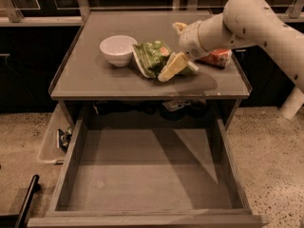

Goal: Pick green jalapeno chip bag from top drawer and place on counter

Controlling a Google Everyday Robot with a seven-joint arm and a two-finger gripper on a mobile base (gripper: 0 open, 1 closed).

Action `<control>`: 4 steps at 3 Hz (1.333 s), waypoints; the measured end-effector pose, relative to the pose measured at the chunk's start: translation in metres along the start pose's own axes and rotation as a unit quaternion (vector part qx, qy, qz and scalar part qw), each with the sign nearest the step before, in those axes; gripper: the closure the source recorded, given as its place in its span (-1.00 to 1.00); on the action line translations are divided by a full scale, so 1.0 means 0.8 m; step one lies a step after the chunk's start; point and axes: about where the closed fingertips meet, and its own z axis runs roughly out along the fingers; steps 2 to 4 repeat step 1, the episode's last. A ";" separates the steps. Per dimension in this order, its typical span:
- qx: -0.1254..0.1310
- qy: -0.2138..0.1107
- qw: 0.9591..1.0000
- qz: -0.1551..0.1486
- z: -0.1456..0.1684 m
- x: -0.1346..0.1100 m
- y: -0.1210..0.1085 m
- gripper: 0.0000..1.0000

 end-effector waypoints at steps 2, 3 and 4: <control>0.000 0.000 1.000 0.000 0.000 0.000 0.000 -1.00; 0.000 0.000 1.000 0.000 0.000 0.000 0.000 -1.00; 0.000 0.000 1.000 0.000 0.000 0.000 0.000 -1.00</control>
Offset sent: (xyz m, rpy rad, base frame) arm 0.0000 0.0000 0.0000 0.0000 0.0000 0.0000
